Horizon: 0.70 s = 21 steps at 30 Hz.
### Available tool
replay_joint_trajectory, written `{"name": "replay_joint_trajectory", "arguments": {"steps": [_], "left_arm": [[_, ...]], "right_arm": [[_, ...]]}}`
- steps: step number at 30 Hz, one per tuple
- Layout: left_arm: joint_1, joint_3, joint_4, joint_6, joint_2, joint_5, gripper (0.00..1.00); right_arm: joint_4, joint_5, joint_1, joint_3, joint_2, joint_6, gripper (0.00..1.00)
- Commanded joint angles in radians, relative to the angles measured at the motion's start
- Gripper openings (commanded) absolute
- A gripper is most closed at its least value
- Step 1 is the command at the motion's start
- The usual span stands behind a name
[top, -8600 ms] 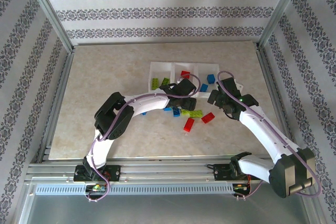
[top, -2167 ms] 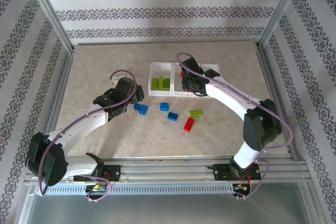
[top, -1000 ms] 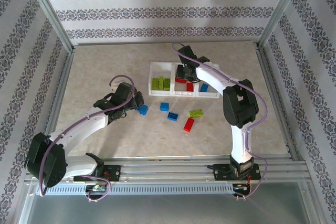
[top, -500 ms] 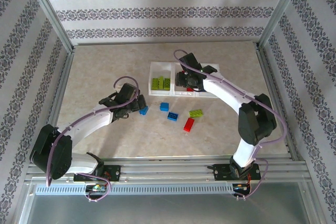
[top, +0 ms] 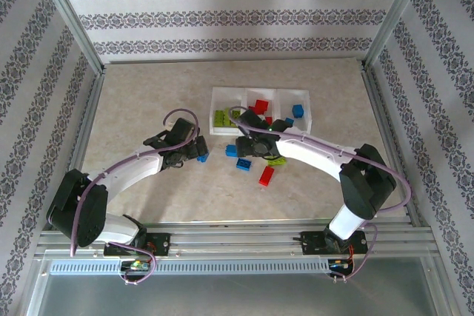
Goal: Sort the legos into containers by color
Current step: Pick up the lego from the center of the table.
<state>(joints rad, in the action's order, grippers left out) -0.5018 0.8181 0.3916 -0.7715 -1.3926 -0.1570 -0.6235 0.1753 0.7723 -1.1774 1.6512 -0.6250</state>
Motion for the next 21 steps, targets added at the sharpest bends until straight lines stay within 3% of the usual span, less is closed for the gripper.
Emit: {"name": "replay_joint_trajectory", "arguments": {"steps": [1, 8, 21], "left_arm": [[0.014, 0.029, -0.007, -0.013, -0.011, 0.004, 1.0], [0.019, 0.02, -0.013, -0.028, 0.0, 0.003, 1.0], [0.056, -0.038, -0.023, -0.054, 0.063, 0.004, 1.0]], "right_arm": [[-0.055, 0.004, 0.028, -0.031, 0.048, 0.088, 0.77], [-0.148, 0.01, 0.087, -0.132, 0.181, 0.251, 0.79], [-0.159, 0.021, 0.088, -0.209, 0.335, 0.294, 0.78]]}}
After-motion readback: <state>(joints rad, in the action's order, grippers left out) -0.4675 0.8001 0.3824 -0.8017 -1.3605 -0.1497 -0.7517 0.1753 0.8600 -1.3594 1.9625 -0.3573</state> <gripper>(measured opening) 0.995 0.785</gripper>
